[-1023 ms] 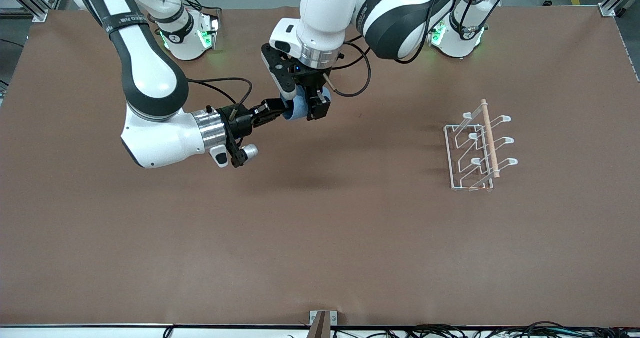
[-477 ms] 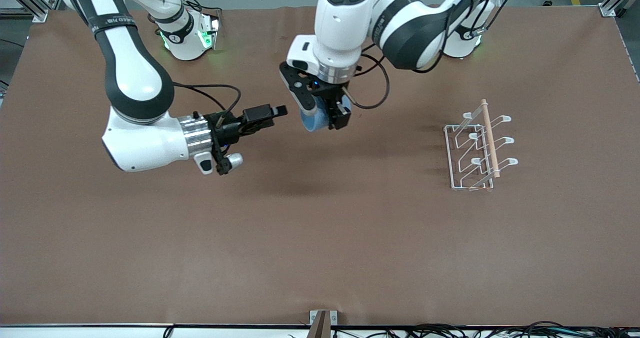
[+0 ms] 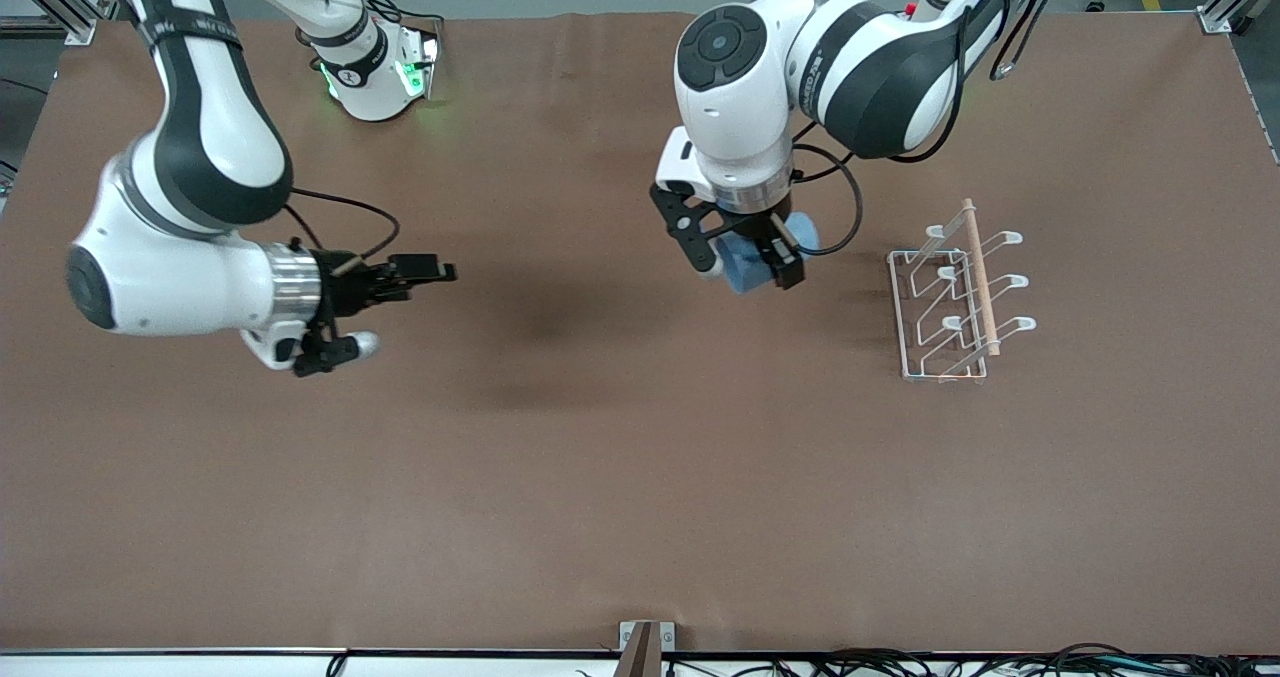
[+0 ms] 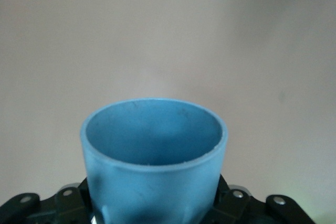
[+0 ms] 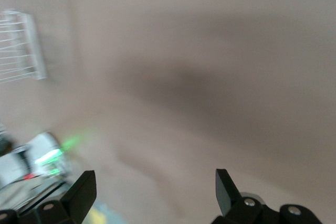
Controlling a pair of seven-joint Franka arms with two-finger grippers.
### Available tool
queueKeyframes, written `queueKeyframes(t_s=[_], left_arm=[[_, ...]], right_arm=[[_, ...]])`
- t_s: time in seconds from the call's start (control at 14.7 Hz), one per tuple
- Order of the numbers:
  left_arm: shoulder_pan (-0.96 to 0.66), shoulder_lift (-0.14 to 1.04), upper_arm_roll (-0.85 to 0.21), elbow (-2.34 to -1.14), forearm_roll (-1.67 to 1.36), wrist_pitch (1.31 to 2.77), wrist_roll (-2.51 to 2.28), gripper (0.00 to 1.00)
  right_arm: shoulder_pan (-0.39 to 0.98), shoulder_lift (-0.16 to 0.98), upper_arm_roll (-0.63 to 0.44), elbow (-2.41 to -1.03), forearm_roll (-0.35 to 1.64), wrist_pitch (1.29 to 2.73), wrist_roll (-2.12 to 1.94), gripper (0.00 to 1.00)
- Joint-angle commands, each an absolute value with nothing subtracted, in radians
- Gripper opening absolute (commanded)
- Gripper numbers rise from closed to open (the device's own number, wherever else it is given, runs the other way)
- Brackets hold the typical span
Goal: Hang cup on cup holder
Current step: 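Carry the cup with the left gripper while the right gripper withdraws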
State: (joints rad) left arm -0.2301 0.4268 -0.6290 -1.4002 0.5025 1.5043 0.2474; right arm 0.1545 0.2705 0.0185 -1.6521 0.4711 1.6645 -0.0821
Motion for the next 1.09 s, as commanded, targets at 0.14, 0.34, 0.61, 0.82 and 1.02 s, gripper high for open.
queueKeyframes(t_s=[0.14,0.34,0.61,0.82,1.02], left_arm=[[-0.201,0.41,-0.632,-1.446,0.729,1.252,0.29,0.57],[-0.175,0.411,-0.632,-1.575,0.915,1.241,0.295,0.57],[-0.152,0.411,-0.632,-1.744,1.077,1.241,0.295,0.53],[-0.141,0.413,-0.632,-1.796,1.135,1.241,0.323,0.53],[-0.097,0.425,-0.632,-1.812,1.175,1.244,0.44,0.53]], right_arm=[[0.085,0.181,0.006,-1.567,0.175,1.667,-0.037,1.0],[0.02,0.184,0.006,-1.45,0.083,1.643,-0.046,1.0],[-0.047,0.183,0.003,-1.297,0.04,1.504,-0.051,1.0],[-0.052,0.176,0.006,-1.218,0.003,1.424,-0.04,1.0],[-0.057,0.144,0.006,-1.201,0.003,1.379,-0.034,1.0]])
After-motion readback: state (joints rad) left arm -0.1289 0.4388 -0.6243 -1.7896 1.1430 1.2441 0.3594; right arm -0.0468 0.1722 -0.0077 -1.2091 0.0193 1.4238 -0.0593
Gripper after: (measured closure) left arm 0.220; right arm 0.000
